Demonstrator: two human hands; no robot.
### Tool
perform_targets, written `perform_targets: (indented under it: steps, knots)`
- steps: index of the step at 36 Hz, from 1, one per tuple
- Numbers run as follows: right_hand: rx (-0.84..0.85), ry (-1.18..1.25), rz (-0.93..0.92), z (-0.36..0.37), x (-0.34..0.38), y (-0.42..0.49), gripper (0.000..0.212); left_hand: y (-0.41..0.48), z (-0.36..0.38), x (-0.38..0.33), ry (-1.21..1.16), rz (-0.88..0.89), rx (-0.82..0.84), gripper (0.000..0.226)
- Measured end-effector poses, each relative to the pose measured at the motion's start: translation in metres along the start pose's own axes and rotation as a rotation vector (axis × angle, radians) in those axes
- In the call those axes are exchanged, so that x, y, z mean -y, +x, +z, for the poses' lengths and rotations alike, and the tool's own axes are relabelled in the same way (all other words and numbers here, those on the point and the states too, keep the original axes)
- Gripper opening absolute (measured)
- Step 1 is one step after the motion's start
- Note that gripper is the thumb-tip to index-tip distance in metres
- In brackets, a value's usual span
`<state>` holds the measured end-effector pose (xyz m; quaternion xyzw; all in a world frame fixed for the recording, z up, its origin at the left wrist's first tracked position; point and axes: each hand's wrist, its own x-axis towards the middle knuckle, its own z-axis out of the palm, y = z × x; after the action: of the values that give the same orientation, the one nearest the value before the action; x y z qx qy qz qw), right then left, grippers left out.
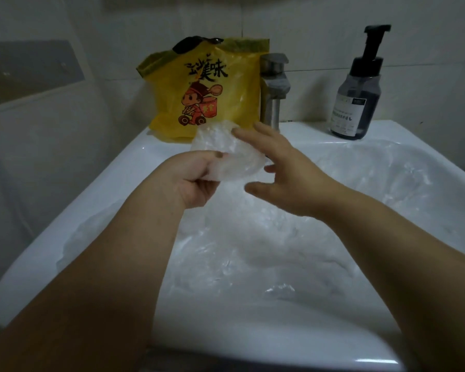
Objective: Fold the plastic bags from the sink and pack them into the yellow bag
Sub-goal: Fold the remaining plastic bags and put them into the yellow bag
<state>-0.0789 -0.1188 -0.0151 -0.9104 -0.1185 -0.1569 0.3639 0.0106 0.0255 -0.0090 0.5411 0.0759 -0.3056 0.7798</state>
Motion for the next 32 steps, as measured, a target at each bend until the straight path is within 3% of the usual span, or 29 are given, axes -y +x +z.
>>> perform_targets:
  steps: [3, 7, 9, 11, 17, 22, 27, 30, 32]
  knots:
    - [-0.129, -0.011, -0.048, -0.003, 0.006, 0.001, 0.029, 0.003, 0.001, 0.002, 0.182, 0.06, 0.025, 0.036]
    - [-0.101, 0.156, 0.014, -0.009, 0.01, 0.001, 0.005, 0.001, 0.007, 0.006, 0.322, 0.221, 0.075, 0.031]
    - [-0.119, 0.252, 0.091, -0.008, 0.006, 0.003, 0.022, -0.002, 0.009, 0.008, 0.312, 0.259, 0.132, 0.016]
    - [-0.172, 0.331, 0.171, -0.008, 0.004, 0.005, 0.031, -0.005, 0.012, 0.009, 0.325, 0.287, 0.185, 0.018]
    - [-0.323, 0.47, 0.296, -0.009, -0.006, 0.012, 0.01, -0.008, 0.016, 0.013, 0.404, 0.348, 0.323, 0.036]
    - [-0.318, 0.633, 0.454, -0.01, -0.004, 0.014, 0.013, -0.009, 0.017, 0.011, 0.285, 0.362, 0.368, 0.037]
    - [-0.146, 1.019, 0.604, -0.012, -0.002, 0.012, 0.029, -0.01, 0.014, 0.01, 0.252, 0.316, 0.442, 0.041]
    - [-0.213, 1.087, 0.593, -0.014, -0.001, 0.012, 0.02, -0.011, 0.012, 0.01, 0.359, 0.332, 0.455, 0.032]
    - [-0.28, 1.029, 0.551, -0.017, -0.004, 0.013, 0.028, -0.011, 0.011, 0.007, 0.394, 0.357, 0.43, 0.03]
